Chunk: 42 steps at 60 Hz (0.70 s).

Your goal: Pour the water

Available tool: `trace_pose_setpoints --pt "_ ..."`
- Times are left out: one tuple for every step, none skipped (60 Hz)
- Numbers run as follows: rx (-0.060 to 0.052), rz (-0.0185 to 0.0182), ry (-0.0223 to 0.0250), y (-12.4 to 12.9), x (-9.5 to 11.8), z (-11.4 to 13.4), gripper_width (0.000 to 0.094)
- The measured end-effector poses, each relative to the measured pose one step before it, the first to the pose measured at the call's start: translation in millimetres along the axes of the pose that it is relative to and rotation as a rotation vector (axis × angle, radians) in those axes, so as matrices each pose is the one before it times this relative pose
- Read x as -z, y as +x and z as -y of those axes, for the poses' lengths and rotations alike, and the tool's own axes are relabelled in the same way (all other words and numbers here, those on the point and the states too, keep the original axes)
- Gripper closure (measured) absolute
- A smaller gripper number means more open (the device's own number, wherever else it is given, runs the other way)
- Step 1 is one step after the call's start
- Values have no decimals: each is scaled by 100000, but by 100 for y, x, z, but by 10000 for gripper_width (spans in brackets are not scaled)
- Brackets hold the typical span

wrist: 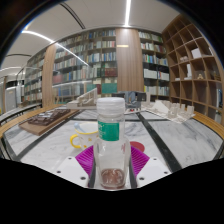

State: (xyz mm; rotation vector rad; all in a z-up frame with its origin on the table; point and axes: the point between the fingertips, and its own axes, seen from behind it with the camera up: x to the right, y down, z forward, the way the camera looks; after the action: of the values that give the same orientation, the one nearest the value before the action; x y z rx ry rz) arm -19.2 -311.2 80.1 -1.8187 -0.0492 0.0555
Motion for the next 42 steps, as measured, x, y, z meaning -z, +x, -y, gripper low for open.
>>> trace_pose_setpoints --pt "-2 -640 213 158 13 43 472" --pt "-111 -716 139 211 66 20 479" --pt "-27 -739 484 231 -17 127 496" --pt "303 -588 -154 248 111 -24 501" --pt "98 -490 559 234 43 195 514" --pt "335 -427 65 243 54 76 518" --pt "212 -479 501 209 23 211 518" --pt "553 -488 -64 233 -2 84 519" --pt "822 -656 -84 288 13 132 520" --pt "882 -833 19 363 14 186 519" --pt "1044 -922 90 440 6 199 519" --pt "1324 -1058 101 469 -23 235 520" --pt "1568 -1261 222 538 -26 272 520" --pt "1759 -1893 513 341 -141 243 520" --pt "1854 -1890 485 729 -99 335 521" --pt "2198 -1995 432 817 -169 359 521" --pt "2422 -2018 417 816 -181 354 520" --pt "2478 -2150 490 829 -218 427 522" --pt "2421 -2301 576 860 -259 462 522" --pt "2382 -1899 694 1094 -361 458 522" --pt "2560 -2035 823 803 -343 543 522" --pt "2880 -2032 875 783 -408 598 521" --pt "3426 -1994 846 1274 -472 457 522" --pt "3815 -2549 778 510 -548 649 521" --pt "3964 -2472 1053 869 -510 615 521" --pt "4012 -2184 1304 1093 -519 563 522" --pt "4408 -2419 1294 532 -643 832 522" --pt "4403 -1891 1531 917 -535 642 522" --pt "4279 -2023 1799 686 -596 884 521" --pt "4326 -1952 1991 628 -619 864 522" --pt "5067 -1836 1667 524 -607 800 523" --pt "5251 -1765 1672 469 -669 726 523" --pt "5129 -1822 2095 546 -297 1009 522" --pt "4411 -1481 2703 423 -487 957 523" --pt "4830 -1293 2625 335 -555 940 524" --pt "5605 -1227 2259 271 -556 867 524" --pt "5714 -1150 2193 119 -772 657 524" --pt "5966 -1287 2376 248 -467 878 523" --pt "5750 -1207 2828 16 -839 806 525" --pt "6080 -1003 2619 87 -436 887 525" --pt "6001 -756 2357 277 24 996 525" --pt "5469 -544 2630 0 -349 898 524"
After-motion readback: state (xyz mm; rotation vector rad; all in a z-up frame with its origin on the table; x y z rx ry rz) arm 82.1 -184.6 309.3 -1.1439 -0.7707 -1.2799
